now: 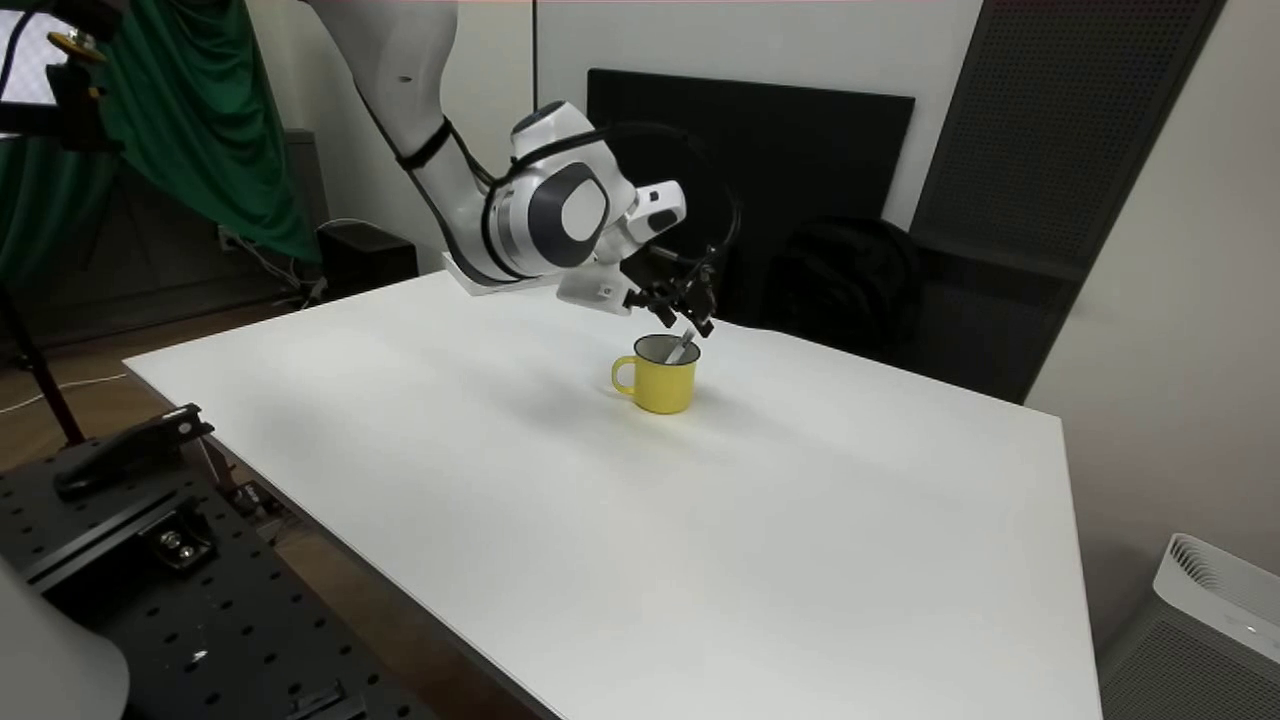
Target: Take the pen out of the cup, put it on the table then put it back in the cup
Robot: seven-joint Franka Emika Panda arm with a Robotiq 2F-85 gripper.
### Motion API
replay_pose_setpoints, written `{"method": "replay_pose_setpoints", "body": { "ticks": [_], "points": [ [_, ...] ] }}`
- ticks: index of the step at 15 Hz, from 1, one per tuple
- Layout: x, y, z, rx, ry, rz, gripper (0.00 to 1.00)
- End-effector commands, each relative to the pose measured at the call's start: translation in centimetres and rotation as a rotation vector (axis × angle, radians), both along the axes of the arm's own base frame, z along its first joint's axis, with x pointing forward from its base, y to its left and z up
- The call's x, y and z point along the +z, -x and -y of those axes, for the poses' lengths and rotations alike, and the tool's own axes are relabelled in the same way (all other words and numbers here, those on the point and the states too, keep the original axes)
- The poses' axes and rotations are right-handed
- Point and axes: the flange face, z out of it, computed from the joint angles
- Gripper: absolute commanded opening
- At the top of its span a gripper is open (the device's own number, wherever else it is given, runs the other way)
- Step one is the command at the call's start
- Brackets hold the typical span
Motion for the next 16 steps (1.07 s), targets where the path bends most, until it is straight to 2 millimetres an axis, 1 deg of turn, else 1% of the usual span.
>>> {"method": "replay_pose_setpoints", "body": {
  "ticks": [1, 3, 7, 8, 12, 13, 14, 16],
  "points": [
    [3.9, -1.9, -0.9, 0.089, -0.118, -0.069, 1.00],
    [5.2, -2.7, -1.5, 0.124, -0.179, -0.115, 1.00],
    [6.9, -3.5, -1.4, 0.117, -0.224, -0.209, 1.00],
    [7.1, -3.5, -1.4, 0.118, -0.232, -0.259, 1.00],
    [6.8, -3.2, -1.5, 0.130, -0.254, -0.405, 1.00],
    [6.8, -3.0, -1.4, 0.132, -0.253, -0.423, 1.00],
    [6.0, -3.0, -1.7, 0.126, -0.250, -0.392, 1.00],
    [5.9, -2.9, -1.5, 0.128, -0.251, -0.411, 1.00]
  ]
}}
